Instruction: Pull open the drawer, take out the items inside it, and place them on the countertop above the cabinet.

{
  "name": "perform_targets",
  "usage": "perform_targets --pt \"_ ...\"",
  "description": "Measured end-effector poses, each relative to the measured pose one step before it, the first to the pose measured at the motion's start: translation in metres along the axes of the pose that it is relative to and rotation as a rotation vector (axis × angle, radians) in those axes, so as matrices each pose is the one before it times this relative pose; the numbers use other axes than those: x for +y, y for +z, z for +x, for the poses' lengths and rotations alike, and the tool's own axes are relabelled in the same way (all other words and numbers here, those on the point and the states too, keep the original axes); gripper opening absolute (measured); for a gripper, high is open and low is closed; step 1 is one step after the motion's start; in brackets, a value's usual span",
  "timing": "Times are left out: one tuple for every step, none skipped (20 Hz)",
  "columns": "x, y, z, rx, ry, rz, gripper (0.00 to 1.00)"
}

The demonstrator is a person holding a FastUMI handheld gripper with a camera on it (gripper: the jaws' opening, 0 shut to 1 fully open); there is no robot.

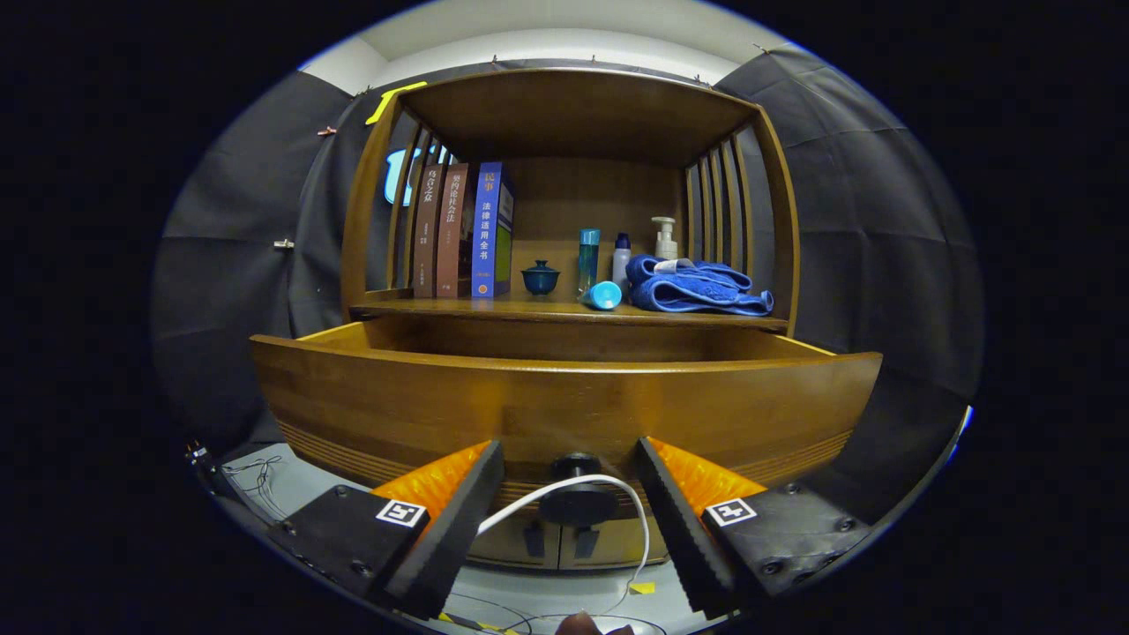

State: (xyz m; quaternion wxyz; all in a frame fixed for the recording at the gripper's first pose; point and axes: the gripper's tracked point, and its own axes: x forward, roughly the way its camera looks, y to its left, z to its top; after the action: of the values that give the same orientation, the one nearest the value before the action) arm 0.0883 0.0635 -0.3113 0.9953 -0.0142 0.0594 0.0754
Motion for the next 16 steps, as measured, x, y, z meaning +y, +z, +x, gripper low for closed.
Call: perform_targets --pt "-0.00042 0.00558 0.00721 -0.00881 -0.001 0.00012 0.99" --pt "0.00121 -0.00086 0.01306 0.00676 -0.0022 -0.00473 1.0" --pt "0.00043 0.00106 0.01293 -0.00119 -0.00138 -0.00241 0.99" --pt "0.00038 0.00284 0.00888 0.00113 0.00105 0.00164 1.0" --pt "-0.00005 0.00097 0.00971 0.00096 0.00218 0.0033 1.0" --pt "-0.00001 0.00107 0.00812 -0.00031 0.00204 0.00006 1.0" --pt "-0.00005 0.00126 0.00828 0.00212 0.00164 -0.00249 1.0" --pt "0.00022 0.00099 0.00724 -0.00345 0.00029 -0.0003 1.0" --pt "0.00014 0.00028 0.00618 0.00057 -0.00019 0.00053 1.0" --pt "0.0006 0.00079 0.00538 -0.00128 -0.00191 0.00153 1.0" --pt "0.00103 0.00079 0.00499 -0.00082 -0.00258 -0.0011 1.0" --pt "0.00017 0.00038 0.00535 0.00204 -0.00293 -0.00103 1.0" --pt "0.00082 0.00091 0.00421 -0.00103 -0.00302 0.00281 1.0" --pt "0.00078 0.00005 0.0032 0.00209 -0.00209 -0.00007 1.0" --pt "0.00073 0.00107 0.00316 -0.00118 -0.00168 -0.00077 1.0" --pt "0.00067 0.00048 0.00226 0.00156 -0.0006 -0.00292 1.0"
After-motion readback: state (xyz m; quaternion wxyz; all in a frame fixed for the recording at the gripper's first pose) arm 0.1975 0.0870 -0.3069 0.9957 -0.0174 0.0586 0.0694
